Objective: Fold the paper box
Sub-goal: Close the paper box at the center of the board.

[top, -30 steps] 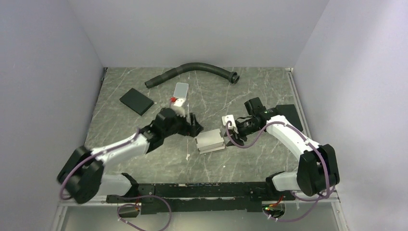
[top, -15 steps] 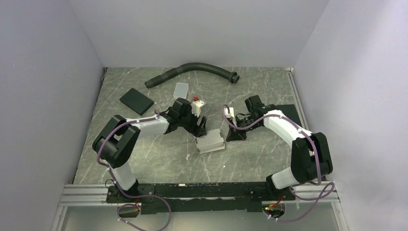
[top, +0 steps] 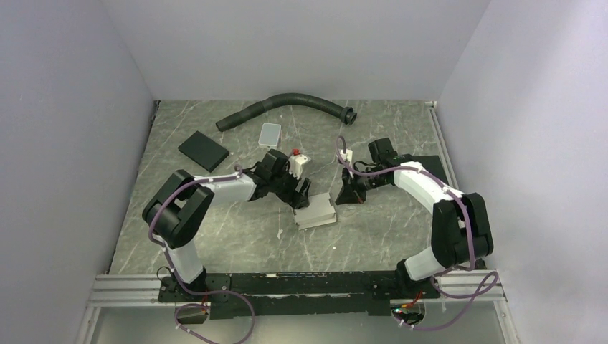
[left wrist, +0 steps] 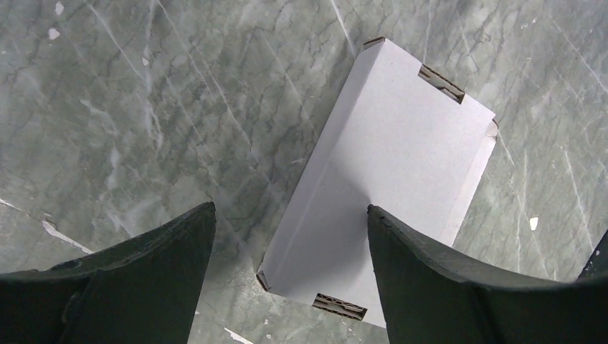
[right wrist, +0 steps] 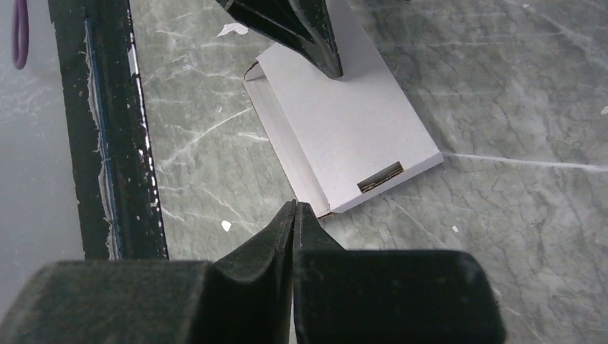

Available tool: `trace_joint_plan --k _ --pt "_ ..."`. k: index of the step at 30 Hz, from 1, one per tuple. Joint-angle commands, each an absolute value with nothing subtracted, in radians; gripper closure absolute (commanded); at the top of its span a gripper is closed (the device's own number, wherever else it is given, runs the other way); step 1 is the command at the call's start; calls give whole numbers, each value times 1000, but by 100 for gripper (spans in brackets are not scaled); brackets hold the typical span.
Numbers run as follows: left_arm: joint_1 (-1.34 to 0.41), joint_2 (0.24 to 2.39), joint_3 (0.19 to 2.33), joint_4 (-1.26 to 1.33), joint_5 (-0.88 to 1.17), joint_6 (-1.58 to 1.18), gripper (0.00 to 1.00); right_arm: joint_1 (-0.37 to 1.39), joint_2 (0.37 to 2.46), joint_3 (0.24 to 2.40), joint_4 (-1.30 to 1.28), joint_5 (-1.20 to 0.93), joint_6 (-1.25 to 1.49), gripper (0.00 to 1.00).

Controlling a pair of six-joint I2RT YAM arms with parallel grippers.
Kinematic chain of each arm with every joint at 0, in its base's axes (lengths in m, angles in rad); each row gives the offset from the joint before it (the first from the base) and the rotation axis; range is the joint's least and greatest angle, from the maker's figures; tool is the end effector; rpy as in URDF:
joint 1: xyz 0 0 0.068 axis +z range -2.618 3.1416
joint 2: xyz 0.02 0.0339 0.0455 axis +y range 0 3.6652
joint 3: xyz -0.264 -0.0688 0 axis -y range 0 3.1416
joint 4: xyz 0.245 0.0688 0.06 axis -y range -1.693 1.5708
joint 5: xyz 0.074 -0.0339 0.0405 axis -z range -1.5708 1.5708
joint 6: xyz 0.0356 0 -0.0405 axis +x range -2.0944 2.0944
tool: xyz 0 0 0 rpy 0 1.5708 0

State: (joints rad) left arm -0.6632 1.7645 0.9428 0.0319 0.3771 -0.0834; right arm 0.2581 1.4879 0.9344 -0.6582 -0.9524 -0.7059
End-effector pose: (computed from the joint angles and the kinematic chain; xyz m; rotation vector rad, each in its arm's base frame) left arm 0.2732 -0.2301 0.1579 0.8773 2.2735 -0.7963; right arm 0.2550 0.0973 0.2102 -1.2979 2.0012 1.0986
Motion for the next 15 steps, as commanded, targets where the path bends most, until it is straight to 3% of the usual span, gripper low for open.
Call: trace_joint_plan --k 1,15 --pt "-688 1772 950 -20 333 -100 19 250 1502 953 -612 -973 -630 94" --pt "-756 1754 900 -146 108 -493 20 220 1440 905 -510 -930 -498 79"
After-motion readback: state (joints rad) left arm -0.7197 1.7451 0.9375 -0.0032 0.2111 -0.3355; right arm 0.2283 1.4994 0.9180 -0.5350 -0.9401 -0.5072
